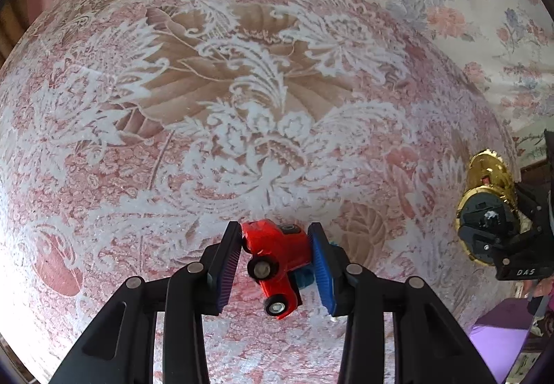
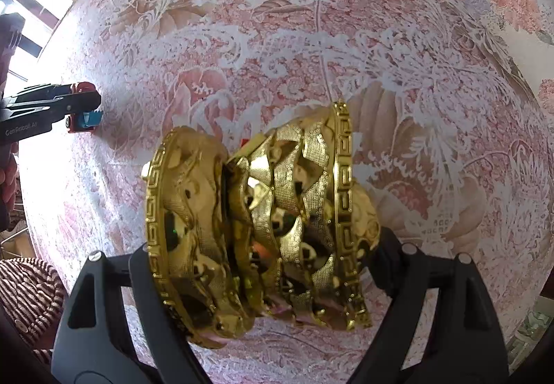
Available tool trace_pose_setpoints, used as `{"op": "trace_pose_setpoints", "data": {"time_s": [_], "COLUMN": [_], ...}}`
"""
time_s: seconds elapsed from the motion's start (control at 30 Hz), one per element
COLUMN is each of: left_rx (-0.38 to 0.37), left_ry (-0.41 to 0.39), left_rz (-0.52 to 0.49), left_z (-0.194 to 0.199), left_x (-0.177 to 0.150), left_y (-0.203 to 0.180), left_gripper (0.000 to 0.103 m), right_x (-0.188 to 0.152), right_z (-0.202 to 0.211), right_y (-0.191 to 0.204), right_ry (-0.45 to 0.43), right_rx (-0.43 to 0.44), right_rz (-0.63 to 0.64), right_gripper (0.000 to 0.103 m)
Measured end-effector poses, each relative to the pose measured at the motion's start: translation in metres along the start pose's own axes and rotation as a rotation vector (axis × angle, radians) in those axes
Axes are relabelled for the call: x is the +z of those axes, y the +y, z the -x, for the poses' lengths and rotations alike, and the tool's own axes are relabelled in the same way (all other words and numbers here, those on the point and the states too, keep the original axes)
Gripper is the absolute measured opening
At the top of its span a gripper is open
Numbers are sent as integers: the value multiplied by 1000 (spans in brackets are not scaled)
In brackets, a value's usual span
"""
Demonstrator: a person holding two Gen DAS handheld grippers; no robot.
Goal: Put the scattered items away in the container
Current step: 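Lift the red toy car and gold ornament off the table with both grippers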
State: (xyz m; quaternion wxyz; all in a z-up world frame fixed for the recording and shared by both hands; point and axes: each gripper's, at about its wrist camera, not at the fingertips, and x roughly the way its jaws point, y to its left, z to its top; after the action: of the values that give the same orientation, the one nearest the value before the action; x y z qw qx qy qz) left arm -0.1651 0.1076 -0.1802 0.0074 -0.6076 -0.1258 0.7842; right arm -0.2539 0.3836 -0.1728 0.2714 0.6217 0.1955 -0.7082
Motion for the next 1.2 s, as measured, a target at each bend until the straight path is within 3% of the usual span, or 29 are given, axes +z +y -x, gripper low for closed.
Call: {"op": "trace_pose_setpoints", "data": {"time_s": [0.23,0.4,0.5,0.6,0.7,1.2], "left_rx": [18,22,44,60,76,22], "left_ry": [-4,12,17,11,6,-4], "left_rz": [-68,-73,-71,-65,-54,-41], "left_z": [-7,-13,-14,-11,1,25], "left_x": [1,6,3,-2,-10,-21], "left_y": [-10,-17,-19,-16,-8,6], "left_gripper": [48,68,68,66,41,41], "right_x": [-7,-9,-10,-9,-10,-12], "right_z": [-11,-11,-10,-11,-13,16], "right_y": [16,17,18,19,23,28], "right_ry": [17,28,29,28,30,-2], "right_rx": [0,-1,-3,-3,-3,-30], "right_rz": [-19,-17,-18,-20,-20,-31], "right_gripper": [84,84,84,84,84,84]}}
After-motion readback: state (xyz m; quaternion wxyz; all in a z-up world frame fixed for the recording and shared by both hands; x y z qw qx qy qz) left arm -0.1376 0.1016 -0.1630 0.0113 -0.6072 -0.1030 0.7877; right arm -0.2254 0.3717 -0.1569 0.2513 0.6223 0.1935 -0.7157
